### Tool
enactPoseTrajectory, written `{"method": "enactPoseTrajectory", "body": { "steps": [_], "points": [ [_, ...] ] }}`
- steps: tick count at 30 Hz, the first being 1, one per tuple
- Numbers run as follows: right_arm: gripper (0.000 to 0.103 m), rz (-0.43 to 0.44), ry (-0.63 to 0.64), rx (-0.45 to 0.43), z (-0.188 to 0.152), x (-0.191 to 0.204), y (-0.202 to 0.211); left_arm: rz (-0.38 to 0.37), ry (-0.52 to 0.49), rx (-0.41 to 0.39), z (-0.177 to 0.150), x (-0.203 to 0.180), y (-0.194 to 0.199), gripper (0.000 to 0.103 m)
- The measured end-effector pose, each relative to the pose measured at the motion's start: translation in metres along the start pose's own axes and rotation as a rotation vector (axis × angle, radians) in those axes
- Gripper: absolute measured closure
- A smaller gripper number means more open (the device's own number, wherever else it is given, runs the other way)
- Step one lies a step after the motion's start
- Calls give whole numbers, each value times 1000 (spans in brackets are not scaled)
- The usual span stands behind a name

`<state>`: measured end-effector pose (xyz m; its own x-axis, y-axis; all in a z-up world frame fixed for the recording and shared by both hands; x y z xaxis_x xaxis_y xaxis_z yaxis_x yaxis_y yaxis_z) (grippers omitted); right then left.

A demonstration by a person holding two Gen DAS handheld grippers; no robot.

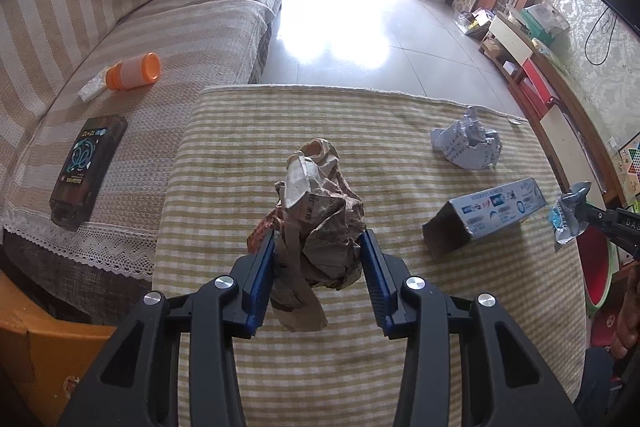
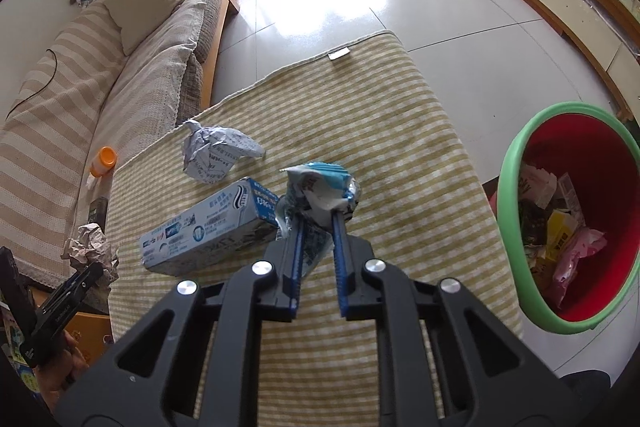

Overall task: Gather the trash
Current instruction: 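Carry the wrapper with the right tool over the bucket while the left tool carries the brown paper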

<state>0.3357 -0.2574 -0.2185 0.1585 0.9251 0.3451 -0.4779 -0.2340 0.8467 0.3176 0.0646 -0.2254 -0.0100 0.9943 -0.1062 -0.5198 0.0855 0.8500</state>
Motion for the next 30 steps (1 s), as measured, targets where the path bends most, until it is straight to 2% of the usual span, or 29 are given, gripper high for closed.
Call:
{"method": "enactPoseTrajectory", "body": {
  "steps": [8,13,30],
  "points": [
    [89,27,71,-75,-9,15,56,-40,-39,-61,-6,-32,51,64],
    [89,36,86,-120,-11,10,89,-84,-70,-84,-11,-61,76,64],
    [89,17,23,-218,-1,-61,166,-228,-188,-101,-16,-186,104,64]
  ]
}}
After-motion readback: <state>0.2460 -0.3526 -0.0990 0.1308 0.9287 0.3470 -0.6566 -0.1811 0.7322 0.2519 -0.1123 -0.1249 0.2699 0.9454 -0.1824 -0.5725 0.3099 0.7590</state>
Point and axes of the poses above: each gripper's, at about its wrist camera, not at the fingertips, and y roughly against the way its jaws point, x to its left, z to its top, the point moved 8 cm from there along -y, roughly the way its jaws point, and after that the axes turned 1 degree about -z, right-handed, at the moved point
